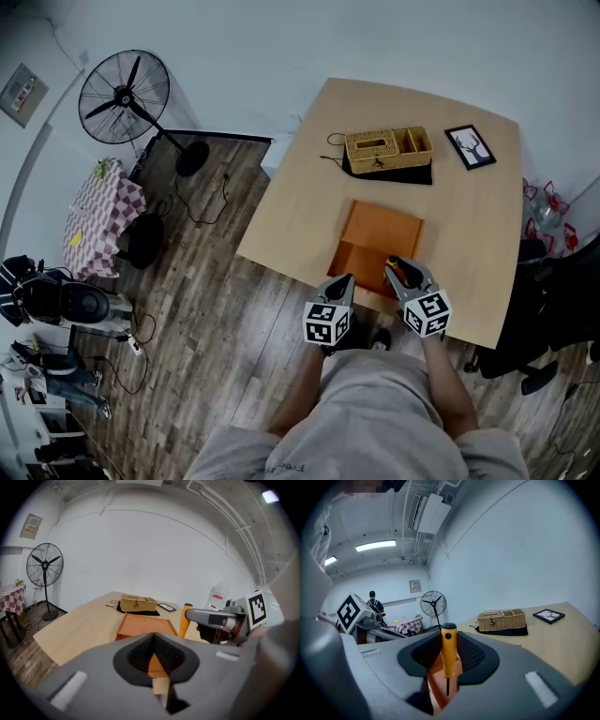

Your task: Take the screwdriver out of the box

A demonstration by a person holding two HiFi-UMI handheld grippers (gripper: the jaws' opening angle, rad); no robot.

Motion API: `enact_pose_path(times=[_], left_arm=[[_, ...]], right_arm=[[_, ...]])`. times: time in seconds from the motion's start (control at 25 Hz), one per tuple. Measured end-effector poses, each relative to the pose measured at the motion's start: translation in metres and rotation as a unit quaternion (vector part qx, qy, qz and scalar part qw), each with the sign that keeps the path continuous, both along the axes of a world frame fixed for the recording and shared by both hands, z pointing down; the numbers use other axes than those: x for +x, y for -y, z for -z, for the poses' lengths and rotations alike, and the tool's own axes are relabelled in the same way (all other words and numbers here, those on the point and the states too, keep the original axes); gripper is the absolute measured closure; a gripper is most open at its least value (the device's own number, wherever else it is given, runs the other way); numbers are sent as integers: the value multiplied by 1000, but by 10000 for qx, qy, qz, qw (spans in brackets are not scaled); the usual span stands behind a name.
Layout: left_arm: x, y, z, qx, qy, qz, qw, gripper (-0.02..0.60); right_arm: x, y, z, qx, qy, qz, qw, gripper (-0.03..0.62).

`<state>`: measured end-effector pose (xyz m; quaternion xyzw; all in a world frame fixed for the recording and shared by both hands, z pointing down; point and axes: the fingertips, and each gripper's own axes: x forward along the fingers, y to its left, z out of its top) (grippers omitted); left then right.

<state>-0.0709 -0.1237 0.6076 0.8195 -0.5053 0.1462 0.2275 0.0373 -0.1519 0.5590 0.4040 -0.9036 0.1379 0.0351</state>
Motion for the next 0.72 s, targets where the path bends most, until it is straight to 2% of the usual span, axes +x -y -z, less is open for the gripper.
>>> enact_pose_path(times=[0.72], left_arm=[[3, -8, 3, 139, -180, -146, 9996, 528]], right_arm=[[-1, -8, -7, -39, -235, -93, 9997, 485]])
